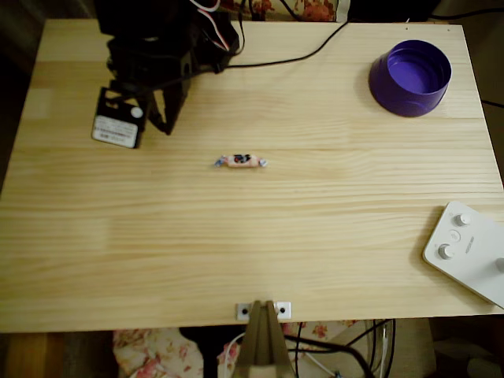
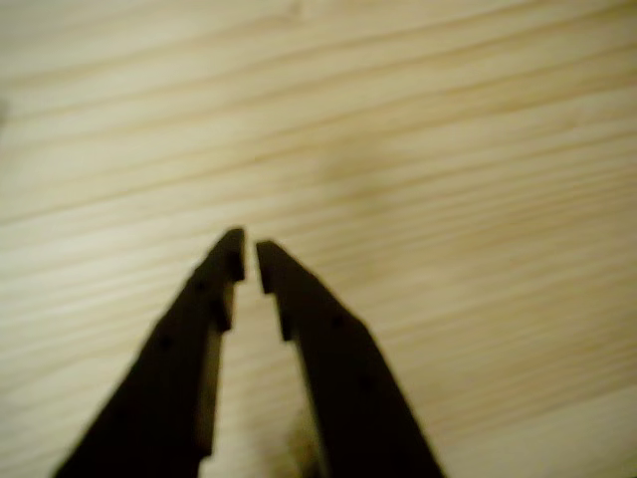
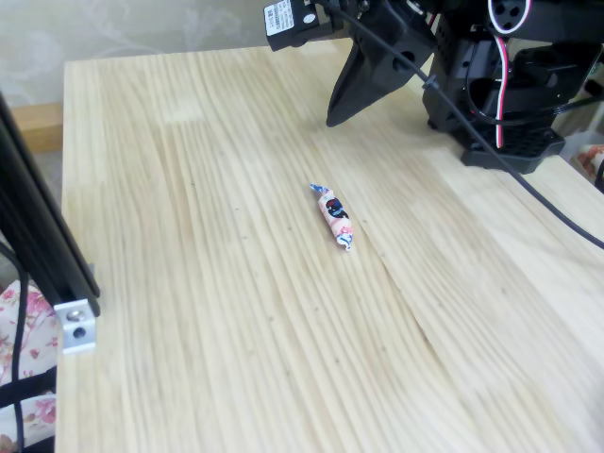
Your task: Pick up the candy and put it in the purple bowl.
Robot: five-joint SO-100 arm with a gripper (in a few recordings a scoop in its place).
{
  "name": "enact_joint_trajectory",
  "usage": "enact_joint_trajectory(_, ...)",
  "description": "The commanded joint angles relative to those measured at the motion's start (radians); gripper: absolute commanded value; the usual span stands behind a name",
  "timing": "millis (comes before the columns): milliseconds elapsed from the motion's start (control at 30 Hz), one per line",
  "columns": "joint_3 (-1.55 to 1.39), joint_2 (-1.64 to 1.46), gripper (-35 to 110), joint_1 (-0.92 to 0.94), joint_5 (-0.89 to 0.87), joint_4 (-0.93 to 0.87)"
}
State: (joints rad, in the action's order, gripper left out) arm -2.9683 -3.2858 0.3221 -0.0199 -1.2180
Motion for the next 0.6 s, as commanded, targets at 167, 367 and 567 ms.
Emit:
enact_joint_trajectory(167, 0.011, -0.014, -1, 0.015, -0.011, 0.002)
enact_joint_trajectory(367, 0.011, -0.014, -1, -0.089, 0.094, 0.003)
enact_joint_trajectory(567, 0.011, -0.014, -1, -0.1, 0.101, 0.005)
